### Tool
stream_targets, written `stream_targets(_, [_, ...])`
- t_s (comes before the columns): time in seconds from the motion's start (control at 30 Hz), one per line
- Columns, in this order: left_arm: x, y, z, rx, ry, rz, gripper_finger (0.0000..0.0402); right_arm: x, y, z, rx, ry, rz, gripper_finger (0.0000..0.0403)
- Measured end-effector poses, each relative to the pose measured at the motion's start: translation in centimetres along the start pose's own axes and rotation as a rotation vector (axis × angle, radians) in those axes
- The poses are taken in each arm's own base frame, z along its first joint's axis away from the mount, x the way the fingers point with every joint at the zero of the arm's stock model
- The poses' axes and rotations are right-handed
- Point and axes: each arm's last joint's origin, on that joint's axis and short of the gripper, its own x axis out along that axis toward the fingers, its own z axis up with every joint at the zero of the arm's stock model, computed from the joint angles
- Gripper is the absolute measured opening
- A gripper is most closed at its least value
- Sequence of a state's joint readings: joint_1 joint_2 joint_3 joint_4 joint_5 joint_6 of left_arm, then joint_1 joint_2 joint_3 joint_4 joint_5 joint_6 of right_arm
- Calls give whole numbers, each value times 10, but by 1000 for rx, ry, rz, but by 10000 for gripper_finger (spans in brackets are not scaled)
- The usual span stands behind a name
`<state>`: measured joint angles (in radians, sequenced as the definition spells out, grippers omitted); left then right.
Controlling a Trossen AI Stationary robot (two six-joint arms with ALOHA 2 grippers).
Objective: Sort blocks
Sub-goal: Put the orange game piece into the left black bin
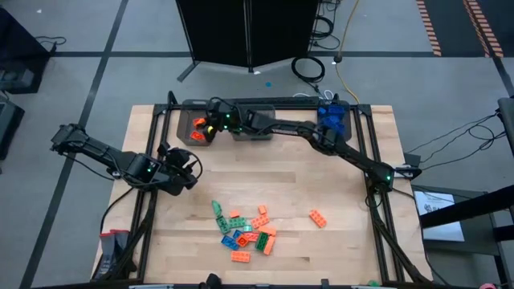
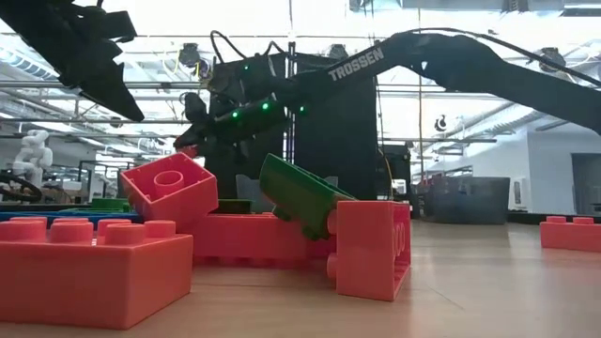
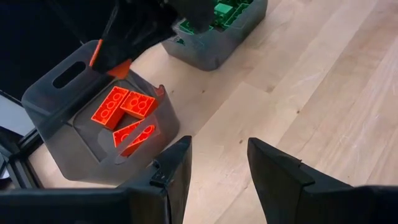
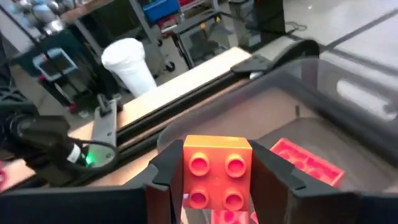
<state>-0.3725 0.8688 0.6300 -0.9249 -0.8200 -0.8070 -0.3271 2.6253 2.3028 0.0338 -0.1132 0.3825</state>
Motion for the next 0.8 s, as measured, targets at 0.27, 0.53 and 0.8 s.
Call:
stream_targets(0.27, [0,0,0,1,0,0,160,10,3,-19,73,-9,17,118])
stream_targets(0.53, [0,0,0,2,1,1,160,10,-2,-16,101,-46,-38,118])
stream_targets(0.8, [0,0,0,3,1,1,160,10,-2,-16,100,-46,-37,136])
